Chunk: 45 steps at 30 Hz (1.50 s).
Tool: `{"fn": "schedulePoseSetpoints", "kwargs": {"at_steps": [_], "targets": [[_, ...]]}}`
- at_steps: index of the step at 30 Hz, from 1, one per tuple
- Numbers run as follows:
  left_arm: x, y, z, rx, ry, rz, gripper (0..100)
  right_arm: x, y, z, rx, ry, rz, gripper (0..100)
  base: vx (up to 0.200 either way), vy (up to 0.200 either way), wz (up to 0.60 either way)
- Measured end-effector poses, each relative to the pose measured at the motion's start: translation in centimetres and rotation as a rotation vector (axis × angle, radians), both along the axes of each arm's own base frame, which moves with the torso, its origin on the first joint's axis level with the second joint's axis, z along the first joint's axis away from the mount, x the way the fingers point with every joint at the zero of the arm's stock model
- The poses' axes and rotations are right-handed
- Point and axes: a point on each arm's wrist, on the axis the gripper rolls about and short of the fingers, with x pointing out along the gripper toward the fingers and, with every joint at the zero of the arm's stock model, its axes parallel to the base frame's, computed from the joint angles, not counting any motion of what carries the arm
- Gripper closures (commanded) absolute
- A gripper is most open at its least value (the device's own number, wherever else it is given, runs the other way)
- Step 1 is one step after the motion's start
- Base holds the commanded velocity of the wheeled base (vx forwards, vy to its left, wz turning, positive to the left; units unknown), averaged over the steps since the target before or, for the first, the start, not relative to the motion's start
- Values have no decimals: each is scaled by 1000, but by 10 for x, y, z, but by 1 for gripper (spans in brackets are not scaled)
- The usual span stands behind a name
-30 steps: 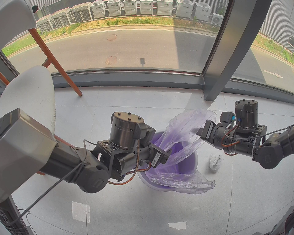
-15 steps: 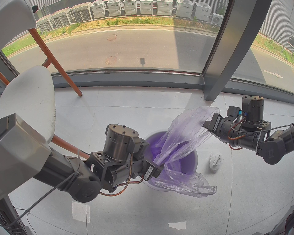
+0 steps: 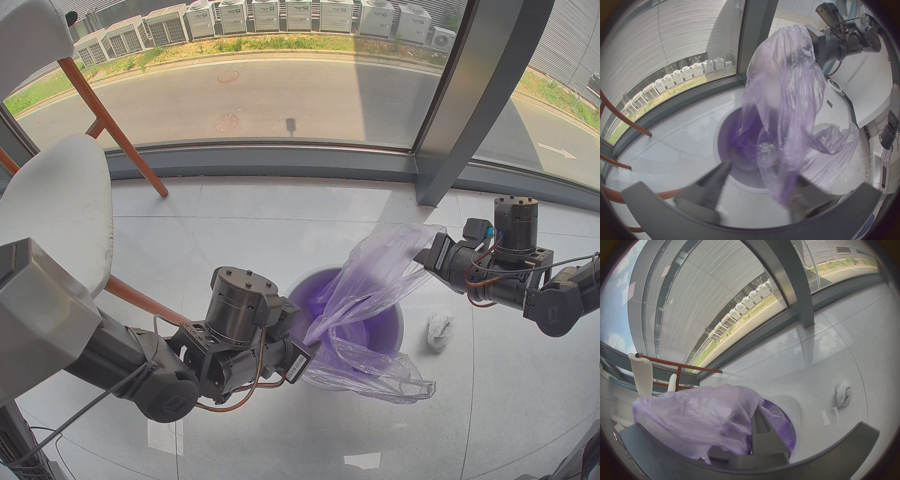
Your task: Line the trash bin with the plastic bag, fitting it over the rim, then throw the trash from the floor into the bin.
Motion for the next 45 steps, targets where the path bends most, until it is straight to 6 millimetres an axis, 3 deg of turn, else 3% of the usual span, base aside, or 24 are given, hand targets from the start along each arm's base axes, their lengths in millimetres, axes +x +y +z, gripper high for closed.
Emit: {"fn": "schedulePoseSetpoints", "kwargs": {"at_steps": [10,19,28,29,37,45], "targets": [[-4,9,2,-6,9,13,100,2,-11,-4,-58,-30,126,100,0,0,0],[-7,14,27,-77,-31,17,100,4,-37,-9,-119,-106,346,100,0,0,0],[-13,11,54,-212,-22,-174,100,9,-57,-26,-273,-176,386,100,0,0,0],[-14,12,56,-223,-22,-186,100,11,-60,-27,-289,-183,386,0,0,0,0],[-20,18,53,-224,-8,-191,100,13,-64,-32,-290,-195,367,0,0,0,0],[-22,21,47,-232,-18,-190,100,-26,-58,-40,-193,-54,374,0,0,0,0]]}}
